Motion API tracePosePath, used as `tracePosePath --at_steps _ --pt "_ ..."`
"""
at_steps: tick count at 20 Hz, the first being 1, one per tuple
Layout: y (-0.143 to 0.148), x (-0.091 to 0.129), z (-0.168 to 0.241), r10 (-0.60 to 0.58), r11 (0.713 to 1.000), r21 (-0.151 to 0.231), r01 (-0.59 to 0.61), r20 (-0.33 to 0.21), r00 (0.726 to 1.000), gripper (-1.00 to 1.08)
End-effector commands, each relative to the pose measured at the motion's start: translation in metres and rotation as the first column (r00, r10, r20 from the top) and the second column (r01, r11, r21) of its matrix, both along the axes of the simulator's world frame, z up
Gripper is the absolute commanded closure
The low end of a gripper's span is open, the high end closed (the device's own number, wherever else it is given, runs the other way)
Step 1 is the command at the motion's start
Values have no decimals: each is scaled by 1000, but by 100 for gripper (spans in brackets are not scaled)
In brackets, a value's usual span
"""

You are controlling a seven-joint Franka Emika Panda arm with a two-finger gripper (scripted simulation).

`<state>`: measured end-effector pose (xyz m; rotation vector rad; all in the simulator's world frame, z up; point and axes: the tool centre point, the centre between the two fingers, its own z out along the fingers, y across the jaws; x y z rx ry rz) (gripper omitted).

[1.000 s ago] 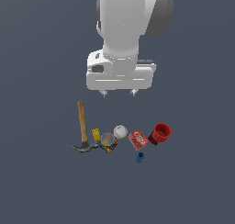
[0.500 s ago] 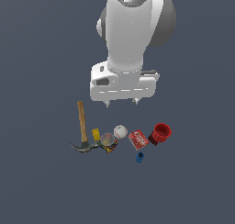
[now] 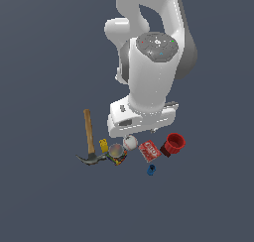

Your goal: Pick up a designated object from a clutter of objects.

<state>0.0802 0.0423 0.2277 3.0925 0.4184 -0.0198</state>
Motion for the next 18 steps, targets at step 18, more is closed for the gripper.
tracePosePath --at_steps 18 --pt "56 63 -126 255 967 20 -255 9 967 -92"
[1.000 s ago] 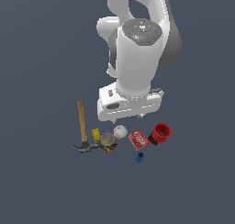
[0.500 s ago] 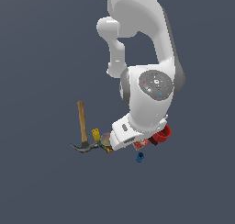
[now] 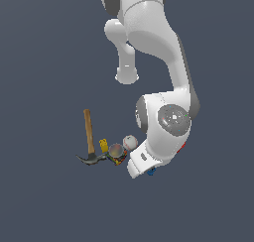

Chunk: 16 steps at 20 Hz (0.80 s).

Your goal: Pick up a designated object from a clutter of objects.

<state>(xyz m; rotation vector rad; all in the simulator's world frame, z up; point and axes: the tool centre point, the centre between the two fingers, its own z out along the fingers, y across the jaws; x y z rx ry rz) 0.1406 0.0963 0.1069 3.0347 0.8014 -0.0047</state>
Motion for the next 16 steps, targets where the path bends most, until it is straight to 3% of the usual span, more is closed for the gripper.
tracePosePath --at_steps 1,10,16 --pt "3 3 -8 15 1000 2 -15 2 1000 -92" --pt "5 4 -17 24 1000 3 -24 1 1000 -92" --pt "6 3 -45 25 1000 3 -25 2 1000 -92"
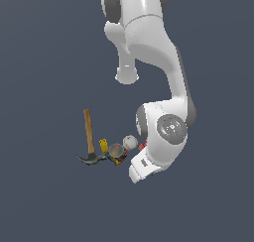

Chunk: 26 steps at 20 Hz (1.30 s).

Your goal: Pick up a designated object from a clutter of objects.

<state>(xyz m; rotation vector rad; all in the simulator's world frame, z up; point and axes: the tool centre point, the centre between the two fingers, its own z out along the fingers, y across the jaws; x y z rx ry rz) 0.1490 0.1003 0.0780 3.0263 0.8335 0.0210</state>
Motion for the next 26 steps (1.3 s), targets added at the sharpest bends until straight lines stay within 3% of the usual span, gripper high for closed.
tracePosePath --at_steps 1,9,10,19,20,26 --pt "2 -5 -22 4 1000 -1 -4 -14 1000 -92" --pt "2 -4 -35 5 1000 -1 -5 -14 1000 -92" --pt "2 -4 -35 5 1000 -1 -5 -14 1000 108" --pt "2 -4 -35 5 1000 -1 -5 -14 1000 108" --pt "-11 16 -6 -16 1000 0 16 40 999 108" --pt "-7 13 5 -15 1000 0 15 39 999 108"
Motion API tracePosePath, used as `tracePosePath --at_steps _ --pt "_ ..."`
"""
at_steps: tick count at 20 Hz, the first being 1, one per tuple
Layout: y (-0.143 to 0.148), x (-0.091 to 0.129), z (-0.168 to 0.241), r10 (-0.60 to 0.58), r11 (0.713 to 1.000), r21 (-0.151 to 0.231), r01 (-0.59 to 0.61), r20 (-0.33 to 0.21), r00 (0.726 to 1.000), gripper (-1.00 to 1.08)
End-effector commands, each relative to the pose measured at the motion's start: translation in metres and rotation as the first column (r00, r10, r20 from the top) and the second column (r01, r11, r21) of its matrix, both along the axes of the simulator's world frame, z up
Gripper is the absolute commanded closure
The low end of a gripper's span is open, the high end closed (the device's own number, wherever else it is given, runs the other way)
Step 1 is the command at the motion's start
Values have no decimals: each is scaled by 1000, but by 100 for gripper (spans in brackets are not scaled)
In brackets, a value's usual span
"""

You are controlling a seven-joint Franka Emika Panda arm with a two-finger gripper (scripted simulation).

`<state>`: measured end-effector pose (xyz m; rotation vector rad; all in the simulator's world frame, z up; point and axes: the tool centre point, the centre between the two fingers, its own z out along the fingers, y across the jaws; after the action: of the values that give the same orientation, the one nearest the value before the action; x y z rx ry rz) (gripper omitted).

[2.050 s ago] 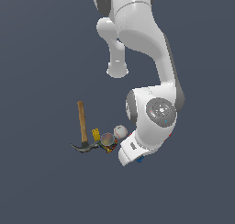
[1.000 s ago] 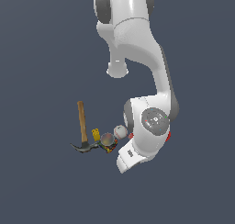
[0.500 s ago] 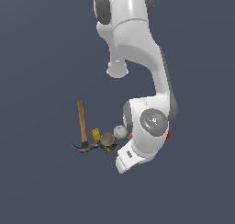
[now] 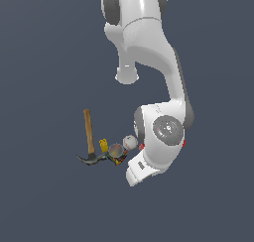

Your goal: Pick up a designated object from a clutter of objects.

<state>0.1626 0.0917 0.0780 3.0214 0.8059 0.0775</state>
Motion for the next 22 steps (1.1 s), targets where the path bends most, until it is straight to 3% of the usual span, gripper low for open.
tracePosePath --at_steps 1,9,22 --pt "4 -1 8 1 1000 0 -1 0 1000 108" --pt "27 -14 61 4 1000 -1 -4 -7 1000 108" --pt "87 -43 196 13 1000 -1 -13 -27 1000 108"
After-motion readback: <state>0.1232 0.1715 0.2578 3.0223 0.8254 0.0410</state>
